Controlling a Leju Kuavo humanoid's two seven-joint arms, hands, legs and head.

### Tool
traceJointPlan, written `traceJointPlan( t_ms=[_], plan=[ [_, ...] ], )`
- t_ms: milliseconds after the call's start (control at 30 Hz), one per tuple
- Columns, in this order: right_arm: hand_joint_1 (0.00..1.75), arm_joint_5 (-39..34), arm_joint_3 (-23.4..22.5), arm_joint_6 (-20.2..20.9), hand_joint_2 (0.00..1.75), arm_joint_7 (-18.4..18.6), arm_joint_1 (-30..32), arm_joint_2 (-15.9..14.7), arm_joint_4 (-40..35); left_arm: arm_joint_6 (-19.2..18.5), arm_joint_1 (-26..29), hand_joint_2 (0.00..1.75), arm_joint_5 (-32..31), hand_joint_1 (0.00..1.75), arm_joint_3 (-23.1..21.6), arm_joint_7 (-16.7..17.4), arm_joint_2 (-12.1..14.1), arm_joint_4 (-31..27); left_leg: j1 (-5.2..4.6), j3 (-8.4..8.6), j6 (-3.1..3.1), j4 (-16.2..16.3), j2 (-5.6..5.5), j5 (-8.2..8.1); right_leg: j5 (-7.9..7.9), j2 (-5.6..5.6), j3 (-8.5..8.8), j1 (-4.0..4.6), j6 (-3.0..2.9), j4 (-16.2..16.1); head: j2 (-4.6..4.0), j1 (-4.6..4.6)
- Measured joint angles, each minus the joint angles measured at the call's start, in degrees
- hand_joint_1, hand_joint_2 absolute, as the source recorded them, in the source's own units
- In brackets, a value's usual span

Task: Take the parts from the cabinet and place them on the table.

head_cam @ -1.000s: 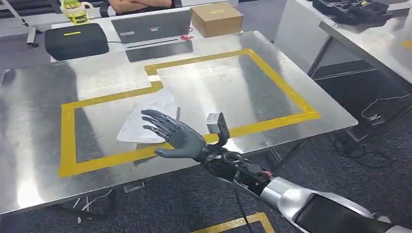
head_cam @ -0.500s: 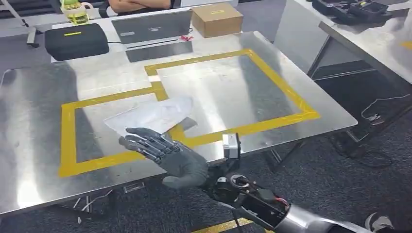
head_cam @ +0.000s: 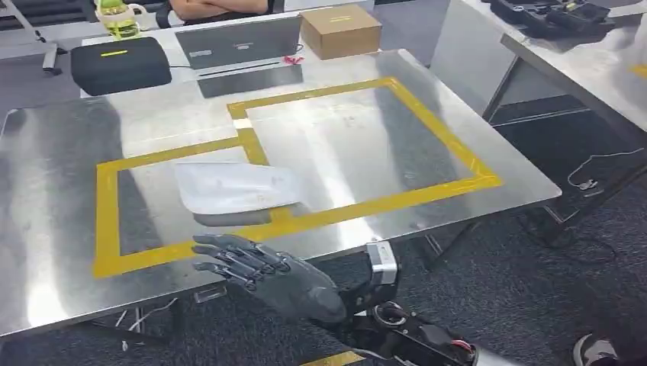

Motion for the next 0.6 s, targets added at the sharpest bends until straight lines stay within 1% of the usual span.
traceJointPlan(
  t_ms=[133,167,233,267,333,433,533,567,600],
  plan=[
    [0.00,0.5,0.4,0.0,1.75,0.1,0.1,-0.3,-0.9,0.0,0.0,0.00,0.0,0.00,0.0,0.0,0.0,0.0,0.00,0.00,0.00,0.0,0.00,0.00,0.00,0.00,0.01,0.00,0.00,0.0,0.00,-0.02],
    [0.00,0.8,0.6,0.0,0.00,0.1,0.1,-0.4,-0.9,0.0,0.0,0.00,0.0,0.00,0.0,0.0,0.0,0.0,0.00,0.00,0.00,0.0,0.00,0.00,0.00,0.00,0.01,0.00,0.00,0.0,0.00,-0.02],
    [0.00,1.4,1.0,0.0,0.00,0.2,0.2,-0.5,-1.0,-0.1,0.0,0.00,-0.2,0.00,0.0,0.0,0.0,0.0,0.00,0.02,0.00,0.0,0.00,0.00,0.00,0.00,0.00,0.00,0.00,0.0,0.00,-0.02],
    [0.00,1.5,1.1,-0.3,0.00,0.1,0.2,-0.5,-1.0,-0.2,0.0,0.00,-0.5,0.00,0.0,0.0,0.0,0.0,-0.09,-0.02,0.13,0.1,-0.01,-0.07,0.07,-0.01,0.03,-0.11,0.12,-0.1,0.00,0.00],
    [0.00,1.6,1.5,-0.5,0.00,-0.1,0.3,-0.8,-1.0,-0.4,0.0,0.00,-1.0,0.00,0.0,0.0,0.0,0.0,-0.12,-0.05,0.19,0.2,-0.01,-0.09,0.09,0.00,0.04,-0.16,0.17,-0.1,0.00,-0.15],
    [0.00,1.4,1.8,-0.7,0.00,-0.2,0.3,-1.1,-1.0,-0.5,0.0,0.00,-1.3,0.00,0.0,0.0,0.0,0.0,-0.20,-0.15,0.45,0.4,0.00,-0.19,0.15,0.00,0.04,-0.24,0.36,-0.1,0.00,-0.24],
    [0.00,0.9,1.9,-0.8,0.00,-0.2,0.5,-1.3,-1.0,-0.5,0.0,0.00,-1.4,0.00,0.0,0.2,0.2,0.0,-0.48,-0.21,0.84,0.5,0.04,-0.08,0.38,0.09,0.03,-0.49,0.82,-0.3,0.00,-0.24],
    [0.00,0.7,1.9,-0.7,0.00,-0.2,0.5,-1.3,-1.2,-0.5,-0.1,0.00,-1.4,0.00,0.0,0.4,0.2,0.0,-0.47,-0.16,1.18,0.1,0.13,0.21,0.58,0.24,0.09,-0.44,1.13,-0.6,0.00,-0.35],
    [0.00,0.5,1.9,-0.7,0.00,-0.3,0.5,-1.4,-1.5,-0.5,-0.1,0.00,-1.3,0.00,0.0,0.4,0.0,0.0,0.59,0.33,1.66,-1.0,0.63,0.81,0.26,0.32,-0.24,-0.18,1.27,-0.4,0.00,-0.39]
  ],
)
